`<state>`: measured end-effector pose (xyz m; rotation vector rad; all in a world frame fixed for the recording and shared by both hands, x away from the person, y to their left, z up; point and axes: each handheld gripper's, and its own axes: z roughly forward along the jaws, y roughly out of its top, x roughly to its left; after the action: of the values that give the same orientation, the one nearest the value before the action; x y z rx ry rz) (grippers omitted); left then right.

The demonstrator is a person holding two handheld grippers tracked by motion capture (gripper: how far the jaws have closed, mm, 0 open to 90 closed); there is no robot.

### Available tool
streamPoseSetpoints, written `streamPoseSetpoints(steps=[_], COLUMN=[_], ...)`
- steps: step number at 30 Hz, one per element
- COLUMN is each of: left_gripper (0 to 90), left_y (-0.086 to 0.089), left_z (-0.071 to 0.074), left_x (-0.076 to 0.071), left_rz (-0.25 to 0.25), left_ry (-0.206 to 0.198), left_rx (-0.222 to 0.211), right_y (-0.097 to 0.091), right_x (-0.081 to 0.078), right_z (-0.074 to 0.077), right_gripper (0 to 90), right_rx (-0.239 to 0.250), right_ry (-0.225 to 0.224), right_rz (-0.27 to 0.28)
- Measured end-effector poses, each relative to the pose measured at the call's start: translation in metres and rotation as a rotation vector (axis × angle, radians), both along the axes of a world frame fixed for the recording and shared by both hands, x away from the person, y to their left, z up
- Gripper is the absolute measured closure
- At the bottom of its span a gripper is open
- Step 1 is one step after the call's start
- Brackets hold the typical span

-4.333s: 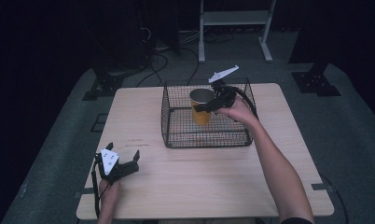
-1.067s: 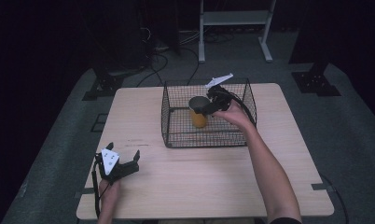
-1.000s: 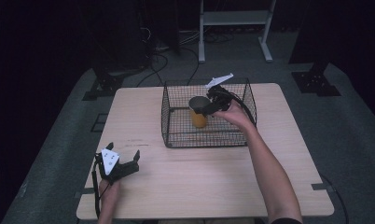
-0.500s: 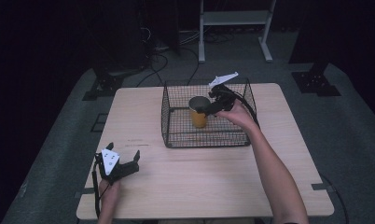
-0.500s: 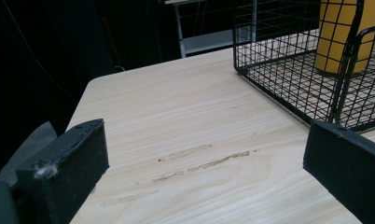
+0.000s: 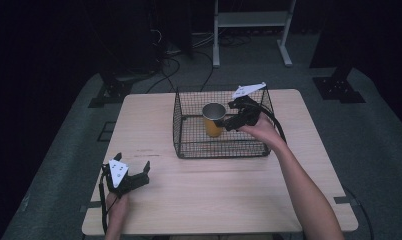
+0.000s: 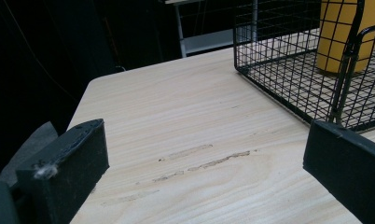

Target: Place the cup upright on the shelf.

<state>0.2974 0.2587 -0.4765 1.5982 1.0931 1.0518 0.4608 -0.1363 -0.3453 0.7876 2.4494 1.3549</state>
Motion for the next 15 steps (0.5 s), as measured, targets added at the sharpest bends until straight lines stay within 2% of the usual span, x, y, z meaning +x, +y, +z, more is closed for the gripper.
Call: streamPoseSetpoints(steps=[2, 6, 8, 15], left_gripper=[0.0, 0.0, 0.0, 0.0], left_y=[0.000, 0.000, 0.000, 0.000], left_z=[0.000, 0.000, 0.000, 0.000], left_x=[0.000, 0.000, 0.000, 0.000], left_rz=[0.001, 0.001, 0.002, 0.003], left_ry=[-0.001, -0.002, -0.001, -0.002], left_rx=[-0.001, -0.002, -0.001, 0.006], right_y=[-0.005, -0.012, -0.014, -0.022], right_x=[-0.004, -0.017, -0.021, -0.038], right_z=[0.000, -0.002, -0.003, -0.007], right_gripper=[2.2, 2.2, 2.2, 2.2], right_rx=[0.021, 0.031, 0.017, 0.022], right_ry=[0.011, 0.005, 0.007, 0.008], right_rz=[-0.004, 0.005, 0.004, 0.020])
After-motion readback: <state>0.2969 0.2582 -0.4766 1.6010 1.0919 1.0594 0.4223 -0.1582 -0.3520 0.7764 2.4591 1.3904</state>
